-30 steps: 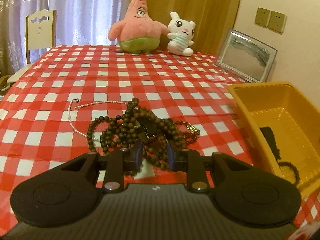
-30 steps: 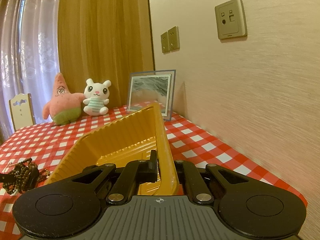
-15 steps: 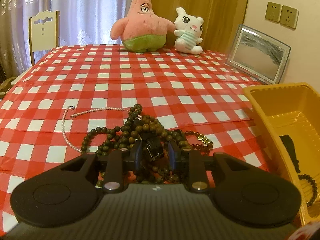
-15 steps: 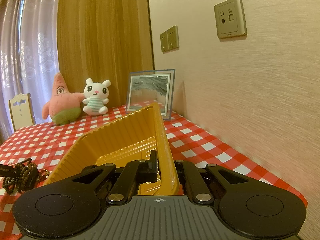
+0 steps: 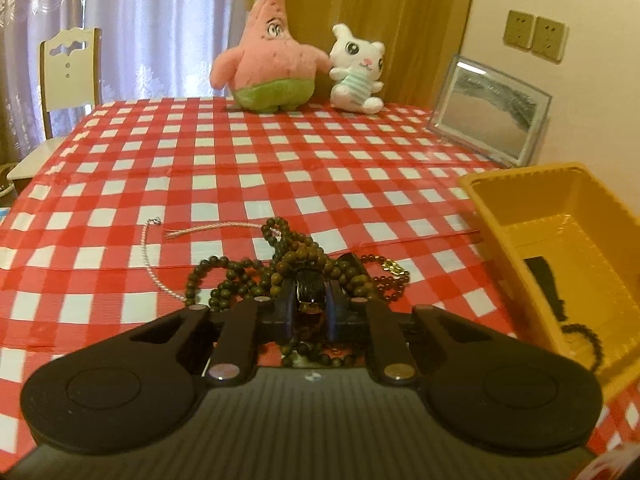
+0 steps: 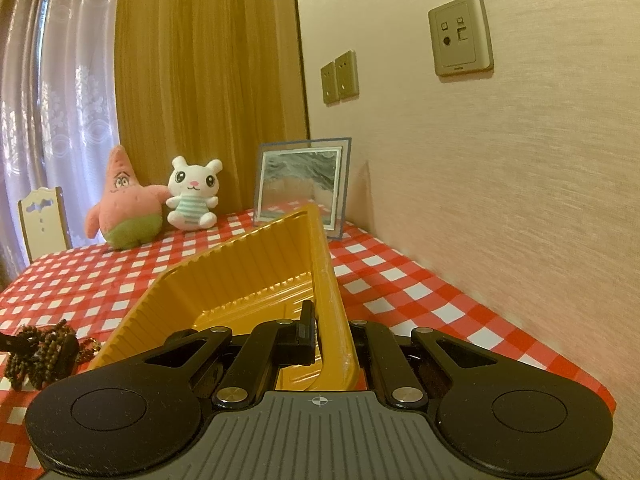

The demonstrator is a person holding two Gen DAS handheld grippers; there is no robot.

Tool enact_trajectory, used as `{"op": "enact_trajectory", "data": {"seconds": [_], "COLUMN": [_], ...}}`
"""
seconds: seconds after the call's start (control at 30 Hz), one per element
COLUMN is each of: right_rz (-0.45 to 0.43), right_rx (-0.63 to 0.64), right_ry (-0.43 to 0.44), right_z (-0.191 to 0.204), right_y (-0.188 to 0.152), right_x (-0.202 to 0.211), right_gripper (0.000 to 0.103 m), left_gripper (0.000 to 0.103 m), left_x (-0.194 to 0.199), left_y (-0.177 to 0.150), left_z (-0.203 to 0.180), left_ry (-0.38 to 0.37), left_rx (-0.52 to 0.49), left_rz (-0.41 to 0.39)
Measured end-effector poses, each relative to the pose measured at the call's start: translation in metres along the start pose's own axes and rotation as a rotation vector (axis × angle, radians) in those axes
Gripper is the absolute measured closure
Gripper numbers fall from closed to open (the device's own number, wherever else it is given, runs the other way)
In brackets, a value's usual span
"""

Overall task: Organize jewelry
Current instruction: 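Reach the left tool into the bead pile and grasp a black watch, then carry the black watch into the yellow tray and open the left tool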

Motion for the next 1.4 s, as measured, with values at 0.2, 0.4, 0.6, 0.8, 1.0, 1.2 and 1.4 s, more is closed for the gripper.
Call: {"op": "enact_trajectory", "data": {"seconds": [0.2, 0.4, 0.6, 0.8, 1.0, 1.2, 1.4], "right_rz": [-0.002, -0.005, -0.007, -0.008, -0.010, -0.011, 0.000], "right_rx": [-0.001, -0.002, -0.002, 0.000, 0.006, 0.014, -0.002], "right_ry": [0.003, 0.007, 0.009, 0.011, 0.013, 0.020, 0.020], "right_z": [0.002, 0.003, 0.005, 0.006, 0.008, 0.008, 0.004], "right_y": [0.000, 0.000, 0.001, 0.001, 0.001, 0.002, 0.000], "right_x": [0.002, 0.004, 0.006, 0.007, 0.008, 0.009, 0.008], "right_gripper": [0.098, 0.098, 0.098, 0.097, 0.097, 0.097, 0.097], "left_gripper": [0.089, 0.089, 0.089, 0.089, 0.089, 0.089, 0.090], "left_x": [0.033, 0.059, 0.072, 0.069, 0.043, 0.013, -0.012], "left_y": [0.010, 0.025, 0.037, 0.040, 0.030, 0.013, -0.005], "left_z": [0.001, 0.000, -0.022, -0.073, -0.135, -0.187, -0.209], "left_ry": [-0.071, -0.128, -0.196, -0.343, -0.508, -0.655, -0.709], "left_rx": [0.021, 0.062, 0.051, 0.026, 0.042, 0.076, 0.145], "left_rz": [-0.015, -0.050, -0.081, -0.081, -0.013, 0.077, 0.136]}}
Point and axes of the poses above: each gripper's, at about its wrist camera, not at the fingertips, and x roughly against the way its jaws point, z to its left, y to its top, the point moved 4 cm from there along -x, roughly the way its jaws point, and after that the axes turned 4 degrees about -z, right-handed, at the moved point
